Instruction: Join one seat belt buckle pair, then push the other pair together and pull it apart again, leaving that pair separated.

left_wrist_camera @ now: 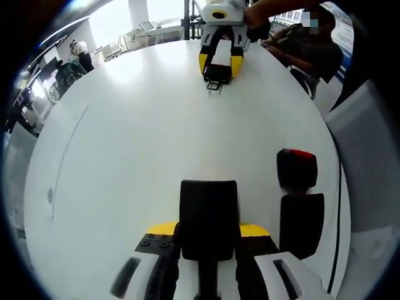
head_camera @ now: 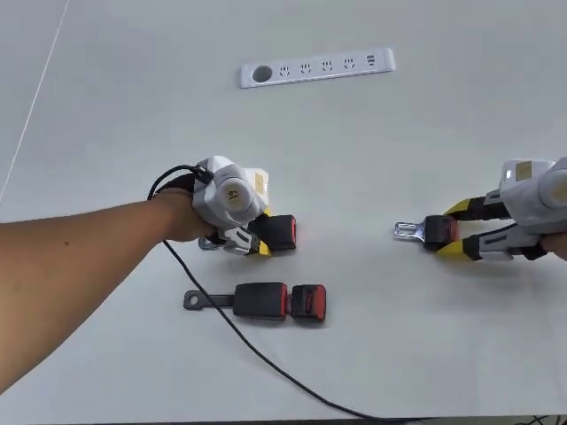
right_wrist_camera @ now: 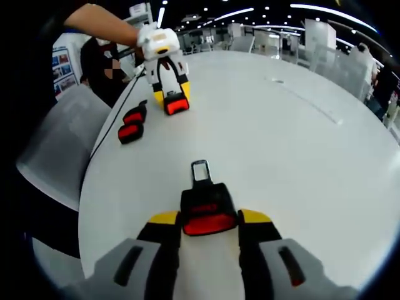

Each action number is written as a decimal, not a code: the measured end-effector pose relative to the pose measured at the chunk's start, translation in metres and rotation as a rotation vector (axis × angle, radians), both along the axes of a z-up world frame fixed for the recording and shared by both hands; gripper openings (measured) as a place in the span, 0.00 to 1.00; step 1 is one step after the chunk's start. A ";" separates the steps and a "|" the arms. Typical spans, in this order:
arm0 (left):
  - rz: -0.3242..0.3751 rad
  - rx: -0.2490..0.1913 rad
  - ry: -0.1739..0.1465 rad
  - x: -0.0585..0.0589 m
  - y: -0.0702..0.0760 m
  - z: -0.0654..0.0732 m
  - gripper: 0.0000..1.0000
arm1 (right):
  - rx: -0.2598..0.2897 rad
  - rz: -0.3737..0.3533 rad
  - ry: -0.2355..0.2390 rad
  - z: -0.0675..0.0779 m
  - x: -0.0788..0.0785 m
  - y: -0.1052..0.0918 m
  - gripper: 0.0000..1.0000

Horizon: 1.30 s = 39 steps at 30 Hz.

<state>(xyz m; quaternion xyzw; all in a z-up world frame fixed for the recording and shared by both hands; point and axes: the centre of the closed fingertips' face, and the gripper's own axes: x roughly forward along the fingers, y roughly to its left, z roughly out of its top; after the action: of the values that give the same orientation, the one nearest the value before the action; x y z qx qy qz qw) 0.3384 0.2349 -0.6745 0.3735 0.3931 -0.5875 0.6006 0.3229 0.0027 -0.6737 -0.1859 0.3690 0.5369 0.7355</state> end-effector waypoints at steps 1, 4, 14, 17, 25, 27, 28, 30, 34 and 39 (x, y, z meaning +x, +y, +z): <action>-0.001 0.004 0.000 0.000 0.000 0.000 0.36 | 0.000 -0.004 0.004 0.000 0.000 0.000 0.36; -0.021 0.027 0.006 -0.003 0.001 -0.002 0.41 | 0.003 -0.028 0.018 0.001 -0.001 0.001 0.41; 0.278 -0.165 -0.024 0.017 -0.016 0.032 0.87 | 0.051 -0.170 -0.058 0.022 0.013 -0.002 0.68; 0.375 -0.225 -0.050 0.026 -0.014 0.044 0.99 | 0.057 -0.260 -0.108 0.031 0.022 -0.005 0.80; 0.607 -0.386 -0.089 0.032 -0.004 0.082 1.00 | 0.151 -0.434 -0.227 0.073 0.026 0.006 0.91; 0.648 -0.402 -0.089 0.028 0.001 0.091 1.00 | 0.159 -0.455 -0.232 0.078 0.022 0.009 0.95; 0.667 -0.427 -0.102 0.026 0.002 0.099 1.00 | 0.168 -0.461 -0.238 0.083 0.019 0.012 0.96; 0.667 -0.457 -0.130 0.018 0.003 0.111 1.00 | 0.184 -0.480 -0.258 0.093 0.015 0.017 0.97; 0.691 -0.495 -0.156 0.000 0.012 0.127 1.00 | 0.233 -0.512 -0.274 0.112 0.007 0.025 0.96; 0.740 -0.526 -0.182 -0.026 0.036 0.141 1.00 | 0.264 -0.521 -0.321 0.132 -0.009 0.032 0.98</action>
<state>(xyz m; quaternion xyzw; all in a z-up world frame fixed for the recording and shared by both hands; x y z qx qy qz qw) 0.3121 0.2711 -0.5331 0.0930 0.2834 -0.3780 0.8764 0.3143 0.0343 -0.5417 -0.0709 0.2107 0.3379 0.9145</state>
